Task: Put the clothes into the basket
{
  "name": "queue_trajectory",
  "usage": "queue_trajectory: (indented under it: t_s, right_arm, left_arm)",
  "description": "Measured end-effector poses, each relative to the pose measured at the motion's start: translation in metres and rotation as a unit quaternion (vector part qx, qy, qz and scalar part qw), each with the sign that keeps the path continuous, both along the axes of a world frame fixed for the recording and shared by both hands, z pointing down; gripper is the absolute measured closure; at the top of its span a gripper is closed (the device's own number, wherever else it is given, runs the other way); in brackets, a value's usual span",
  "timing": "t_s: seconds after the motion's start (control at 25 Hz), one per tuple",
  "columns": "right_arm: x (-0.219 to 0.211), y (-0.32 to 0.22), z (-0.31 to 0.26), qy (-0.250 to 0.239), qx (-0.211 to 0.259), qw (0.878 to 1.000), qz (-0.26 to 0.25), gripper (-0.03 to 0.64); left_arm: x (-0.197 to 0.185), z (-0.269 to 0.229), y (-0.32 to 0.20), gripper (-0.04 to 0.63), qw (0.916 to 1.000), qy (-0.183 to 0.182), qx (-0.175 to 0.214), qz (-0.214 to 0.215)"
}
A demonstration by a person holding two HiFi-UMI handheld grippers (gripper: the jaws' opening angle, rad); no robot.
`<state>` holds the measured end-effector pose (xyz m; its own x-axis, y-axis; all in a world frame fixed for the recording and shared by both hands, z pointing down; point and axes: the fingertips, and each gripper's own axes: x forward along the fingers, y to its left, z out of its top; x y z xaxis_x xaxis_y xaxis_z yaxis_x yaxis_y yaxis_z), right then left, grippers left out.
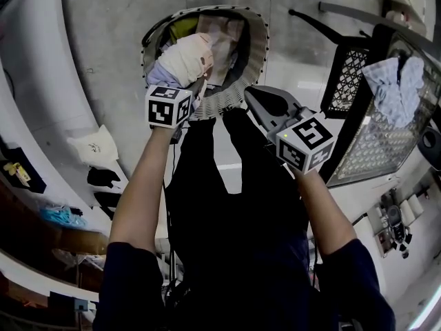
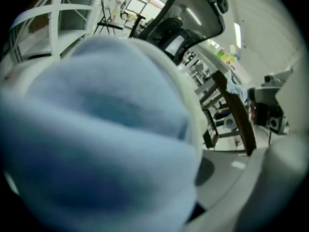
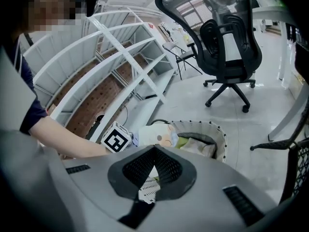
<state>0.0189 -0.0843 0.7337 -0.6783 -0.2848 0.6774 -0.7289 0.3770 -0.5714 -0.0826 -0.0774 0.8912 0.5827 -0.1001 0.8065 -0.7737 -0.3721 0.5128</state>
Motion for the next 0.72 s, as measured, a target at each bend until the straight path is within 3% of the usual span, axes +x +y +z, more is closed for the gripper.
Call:
queue_trajectory:
  t_s: [0.28,0.72]
  right_arm:
    - [-0.003,-0.003,0.001,-0.009,-0.004,1.000,-0.007,0.611]
    - [-0.014,-0.008,-0.017,-0.017,0.003,1.000,-0.019,0.611]
  left_arm:
    - [0.005,0.010,0.009,0.234,0.9992,-0.025,-0.023,0.020]
    - [0.005,-0.026,-0.001,0.232,0.9999,-0.010,0.001,-0.003]
